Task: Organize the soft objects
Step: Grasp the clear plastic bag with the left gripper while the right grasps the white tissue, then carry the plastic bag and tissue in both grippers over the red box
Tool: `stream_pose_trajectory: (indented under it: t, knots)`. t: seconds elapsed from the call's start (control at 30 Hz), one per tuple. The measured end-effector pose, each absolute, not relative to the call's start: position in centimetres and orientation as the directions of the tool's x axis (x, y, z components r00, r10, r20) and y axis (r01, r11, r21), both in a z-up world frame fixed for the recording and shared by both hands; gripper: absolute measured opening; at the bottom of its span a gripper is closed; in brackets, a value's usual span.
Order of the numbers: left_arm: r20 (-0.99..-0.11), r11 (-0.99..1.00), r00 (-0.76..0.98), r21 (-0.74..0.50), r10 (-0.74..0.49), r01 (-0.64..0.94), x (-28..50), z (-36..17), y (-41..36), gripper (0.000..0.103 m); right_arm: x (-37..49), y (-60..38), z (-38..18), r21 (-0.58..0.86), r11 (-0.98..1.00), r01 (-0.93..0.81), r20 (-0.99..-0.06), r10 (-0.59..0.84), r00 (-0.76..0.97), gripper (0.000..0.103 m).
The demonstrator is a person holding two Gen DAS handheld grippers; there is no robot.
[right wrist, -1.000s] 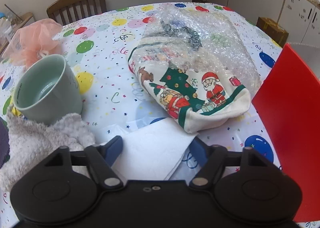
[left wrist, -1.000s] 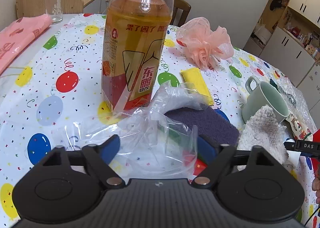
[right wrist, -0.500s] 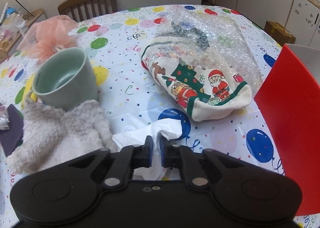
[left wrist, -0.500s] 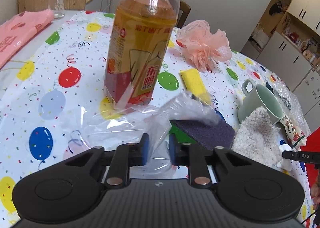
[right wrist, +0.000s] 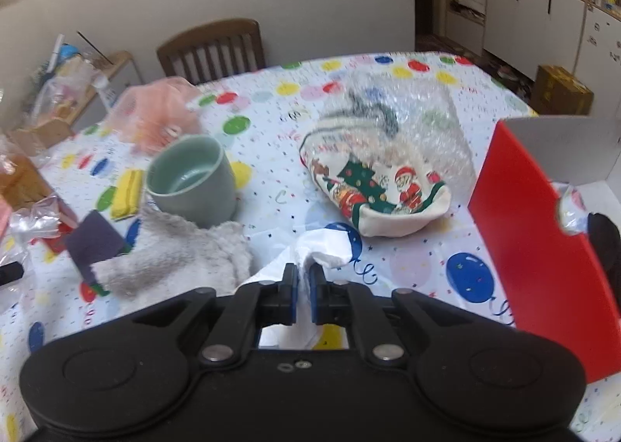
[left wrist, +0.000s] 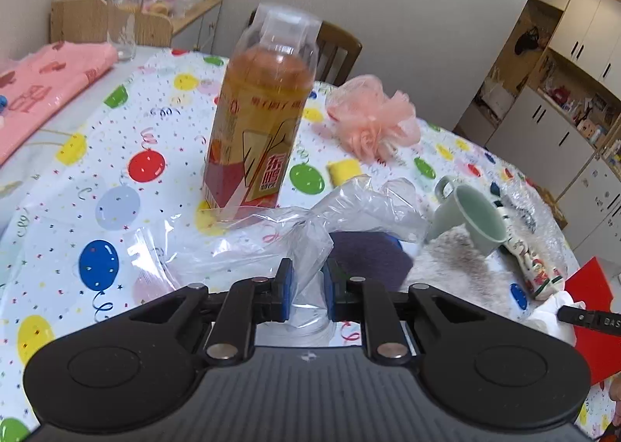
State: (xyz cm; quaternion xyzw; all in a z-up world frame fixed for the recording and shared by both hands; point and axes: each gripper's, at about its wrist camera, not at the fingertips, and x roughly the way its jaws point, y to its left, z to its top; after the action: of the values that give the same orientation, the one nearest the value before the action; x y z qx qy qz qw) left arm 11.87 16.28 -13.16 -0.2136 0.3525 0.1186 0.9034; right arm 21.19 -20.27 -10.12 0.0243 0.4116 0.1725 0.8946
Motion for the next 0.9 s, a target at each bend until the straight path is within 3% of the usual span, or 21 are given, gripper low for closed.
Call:
stream_pose_trajectory:
  t: [0.33, 0.9]
  knots:
    - [-0.650, 0.877, 0.757, -0.325, 0.066, -0.355, 9.8, -9.3, 12.5, 0.016, 18.3, -25.5, -5.5, 0.258, 0.893, -0.369, -0.647, 0.443, 0.621, 0.005]
    - [-0.599, 0.921, 0.789, -0.370, -0.139, -0.119, 12.3, -4.2, 0.4, 0.016, 17.4, -36.2, -1.9, 0.281, 0.904, -0.323, -0.568, 0.428, 0.703, 0.005]
